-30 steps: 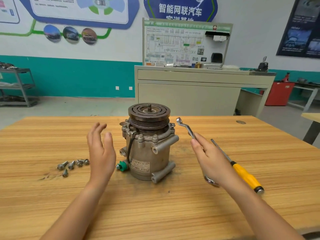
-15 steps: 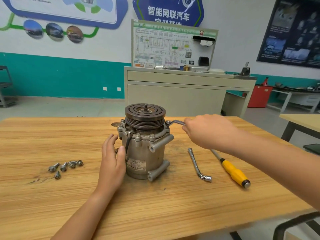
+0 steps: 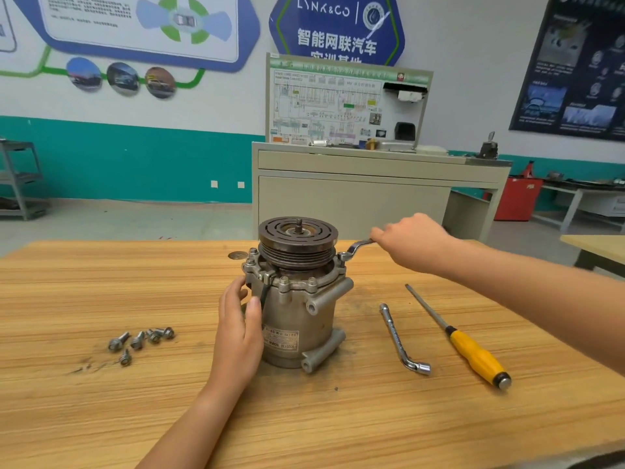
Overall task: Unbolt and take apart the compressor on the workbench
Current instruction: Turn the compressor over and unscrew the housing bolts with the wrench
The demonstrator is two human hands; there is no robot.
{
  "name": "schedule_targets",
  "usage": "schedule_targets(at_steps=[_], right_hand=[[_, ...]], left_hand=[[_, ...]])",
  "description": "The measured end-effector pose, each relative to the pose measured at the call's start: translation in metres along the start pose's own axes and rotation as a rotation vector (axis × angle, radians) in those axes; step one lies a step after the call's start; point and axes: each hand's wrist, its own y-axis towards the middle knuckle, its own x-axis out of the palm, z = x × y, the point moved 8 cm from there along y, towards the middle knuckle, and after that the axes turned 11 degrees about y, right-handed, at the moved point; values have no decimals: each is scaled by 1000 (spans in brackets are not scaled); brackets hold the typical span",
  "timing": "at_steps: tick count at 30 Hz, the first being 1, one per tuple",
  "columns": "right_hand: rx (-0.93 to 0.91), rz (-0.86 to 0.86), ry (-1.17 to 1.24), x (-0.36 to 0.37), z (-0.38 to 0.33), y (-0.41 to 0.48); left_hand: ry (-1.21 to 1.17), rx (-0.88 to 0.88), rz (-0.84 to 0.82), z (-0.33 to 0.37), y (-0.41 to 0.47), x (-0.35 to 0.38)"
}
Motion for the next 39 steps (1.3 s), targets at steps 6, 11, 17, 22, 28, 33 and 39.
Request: schedule_targets(at_steps=[6,11,17,22,28,33,39], right_hand=[[5,277,343,17,-19,45],[232,467,608,-9,7,18],[325,387,689,-31,9,-53],[289,51,427,-30,-26,-69],[231,-32,282,-36,-42,-59],[234,-26,259,-41,-44,-54],[276,-70,229,-38,-37,-55]], left_hand=[[-52,-6,-6,0,0,2],[-62,-18,-37,-1,-2,4],[-66,-12,-21,-1,-2,2],[-32,-39,-20,-7,-1,0],[-18,-36,-36,-6,-1,-2],[-25,-46,-46,-6,-2,-1],[-51,-66,-58,-5,-2,-1]])
